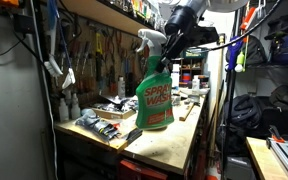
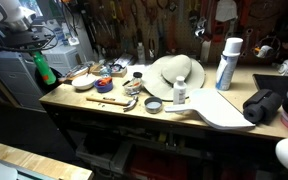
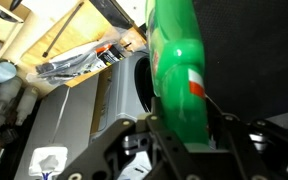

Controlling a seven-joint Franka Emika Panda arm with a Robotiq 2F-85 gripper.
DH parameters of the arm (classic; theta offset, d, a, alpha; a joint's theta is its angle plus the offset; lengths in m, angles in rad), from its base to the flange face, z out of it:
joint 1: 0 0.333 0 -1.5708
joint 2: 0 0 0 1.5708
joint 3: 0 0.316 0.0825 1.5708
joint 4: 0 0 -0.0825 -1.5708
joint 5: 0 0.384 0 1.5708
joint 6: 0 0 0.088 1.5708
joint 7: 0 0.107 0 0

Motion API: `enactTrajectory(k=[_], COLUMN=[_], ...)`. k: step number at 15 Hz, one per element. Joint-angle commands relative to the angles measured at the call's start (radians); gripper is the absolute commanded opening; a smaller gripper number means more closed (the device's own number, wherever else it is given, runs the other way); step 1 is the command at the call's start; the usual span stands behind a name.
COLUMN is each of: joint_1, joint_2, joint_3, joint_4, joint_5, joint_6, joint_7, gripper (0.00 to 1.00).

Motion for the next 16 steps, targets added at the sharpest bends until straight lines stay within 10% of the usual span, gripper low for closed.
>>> enactTrajectory(k=[1, 16], joint_1=[0.027, 0.064], joint_2=[0.009, 0.105], joint_3=[-0.029, -0.044], joint_4=[-0.026, -0.065], joint_5=[0.009, 0.11], joint_6=[0.046, 0.199], joint_7=[-0.042, -0.186], gripper=[0.16, 0.16])
